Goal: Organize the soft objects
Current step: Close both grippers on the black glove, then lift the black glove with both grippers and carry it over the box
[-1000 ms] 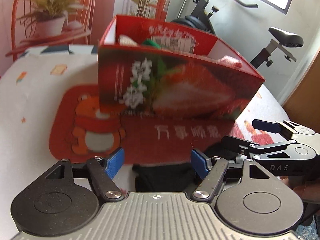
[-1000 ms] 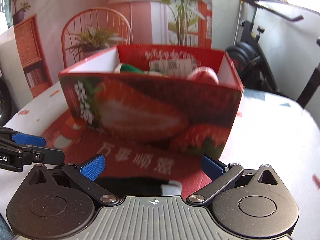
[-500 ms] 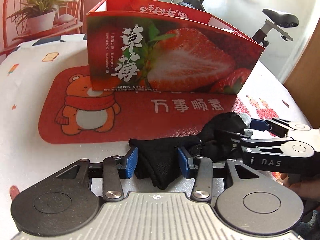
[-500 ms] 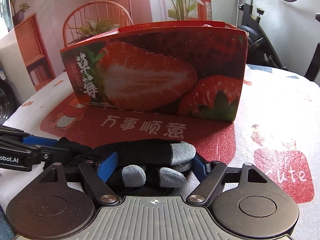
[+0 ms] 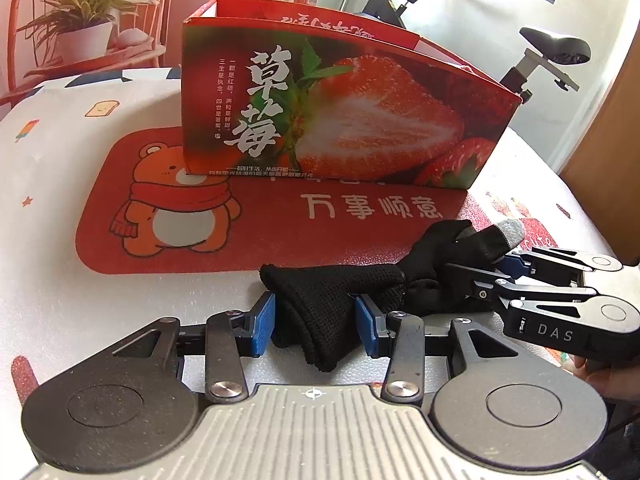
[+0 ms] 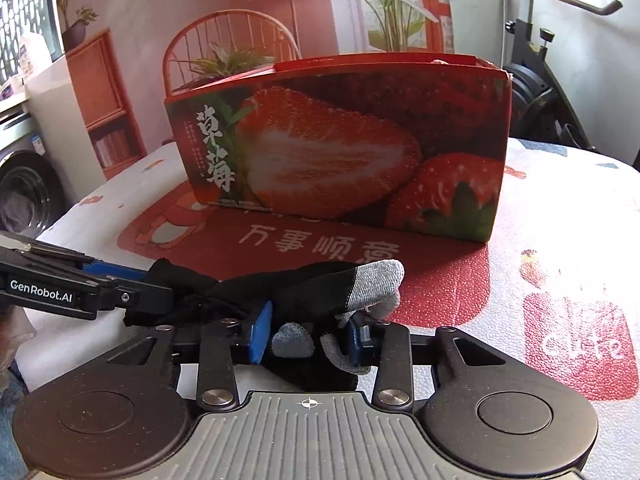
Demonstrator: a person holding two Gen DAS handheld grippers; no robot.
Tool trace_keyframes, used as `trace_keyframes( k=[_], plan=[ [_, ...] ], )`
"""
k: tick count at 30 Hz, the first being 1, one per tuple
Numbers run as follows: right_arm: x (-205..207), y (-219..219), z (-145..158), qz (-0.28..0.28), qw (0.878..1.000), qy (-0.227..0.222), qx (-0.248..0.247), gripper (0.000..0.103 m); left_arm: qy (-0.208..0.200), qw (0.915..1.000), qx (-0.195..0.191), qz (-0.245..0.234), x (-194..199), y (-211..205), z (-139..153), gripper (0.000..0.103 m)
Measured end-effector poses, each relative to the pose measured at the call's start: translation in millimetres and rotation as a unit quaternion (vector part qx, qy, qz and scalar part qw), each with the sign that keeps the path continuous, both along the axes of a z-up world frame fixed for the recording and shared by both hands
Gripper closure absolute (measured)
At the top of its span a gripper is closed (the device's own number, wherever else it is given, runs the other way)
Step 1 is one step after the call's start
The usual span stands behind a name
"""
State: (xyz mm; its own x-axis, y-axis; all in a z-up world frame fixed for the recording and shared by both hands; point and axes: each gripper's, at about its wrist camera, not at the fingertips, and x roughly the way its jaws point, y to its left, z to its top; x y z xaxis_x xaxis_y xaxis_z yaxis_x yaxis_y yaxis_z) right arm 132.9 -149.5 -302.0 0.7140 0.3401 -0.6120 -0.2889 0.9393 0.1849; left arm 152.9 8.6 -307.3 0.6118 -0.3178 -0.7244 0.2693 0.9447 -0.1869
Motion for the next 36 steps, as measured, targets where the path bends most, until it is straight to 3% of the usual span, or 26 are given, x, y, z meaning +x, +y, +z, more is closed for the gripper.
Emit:
trace_keyframes(
  k=[10, 17, 23, 28, 36],
  plan=[
    [-2.3, 2.7, 0.8, 0.006, 1.000, -0.004, 0.000, 0.079, 0.000, 1.0000, -0.002, 0.003, 0.2, 0.9, -0.1, 0.058],
    [-7.5, 6.7, 6.1, 0.012, 1.000, -0.012, -0.015, 0.085, -0.003, 0.9998, -0.019, 0.001, -2.8, 2.8, 2.7, 0.081],
    [-12.8, 3.5, 15.5, 0.011, 1.000, -0.023, -0.007, 0.086, -0.041, 0.9991, -0.011, 0.000, -11.0, -2.0, 14.9, 0.083],
    [-16.5, 0.8, 32.6, 0.006, 0.998, -0.057, -0.002, 0.086, -0.084, 0.9964, -0.012, -0.003, -16.2, -3.1, 33.8, 0.083],
    [-3.2, -12.1, 89.1, -0.007, 0.992, -0.123, 0.015, 0.086, -0.161, 0.9862, -0.035, -0.013, -7.1, 0.3, 91.6, 0.083]
  ],
)
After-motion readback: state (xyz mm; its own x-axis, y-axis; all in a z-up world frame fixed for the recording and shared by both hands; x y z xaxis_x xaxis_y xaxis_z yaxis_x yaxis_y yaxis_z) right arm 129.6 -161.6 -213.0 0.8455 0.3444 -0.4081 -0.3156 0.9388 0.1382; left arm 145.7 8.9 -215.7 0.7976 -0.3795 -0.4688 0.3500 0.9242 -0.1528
